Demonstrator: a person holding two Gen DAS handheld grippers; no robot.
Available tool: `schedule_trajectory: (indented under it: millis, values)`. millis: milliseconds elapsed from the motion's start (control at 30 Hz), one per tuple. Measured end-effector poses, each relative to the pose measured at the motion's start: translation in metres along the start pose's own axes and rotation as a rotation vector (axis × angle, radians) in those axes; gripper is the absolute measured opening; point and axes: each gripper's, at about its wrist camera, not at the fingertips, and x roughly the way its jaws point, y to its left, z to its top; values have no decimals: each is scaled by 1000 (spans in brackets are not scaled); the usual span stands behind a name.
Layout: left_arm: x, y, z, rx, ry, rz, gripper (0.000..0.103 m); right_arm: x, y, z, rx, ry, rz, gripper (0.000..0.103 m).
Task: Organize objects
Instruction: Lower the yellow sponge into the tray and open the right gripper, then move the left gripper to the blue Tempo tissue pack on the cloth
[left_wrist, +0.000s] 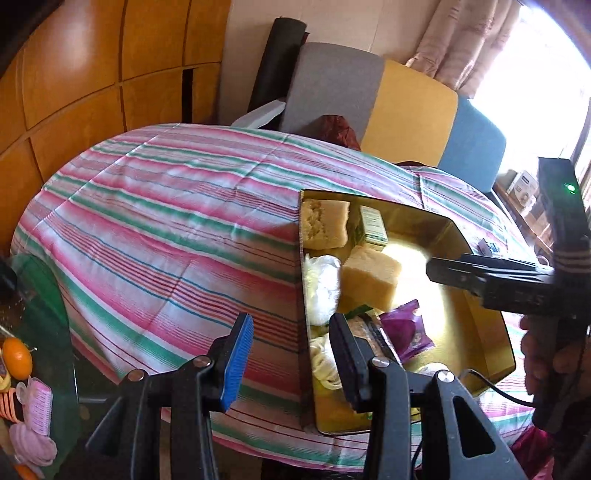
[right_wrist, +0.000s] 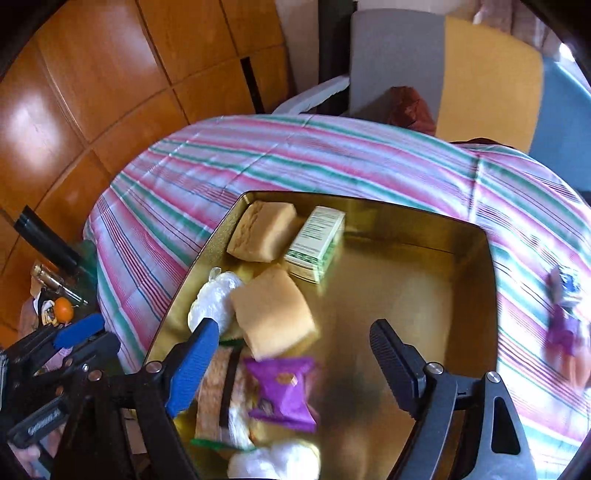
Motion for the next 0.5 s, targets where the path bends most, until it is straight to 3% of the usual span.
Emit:
schedule_trajectory:
  millis: [200,500]
  values:
    - [-6,-21,2,56,-9,-10,43,-37,-29,-25,41,-40,-22,87]
    - [-10,-59,6,153,-15,-20,43,-81,-102,-58,156,-89,-143,87]
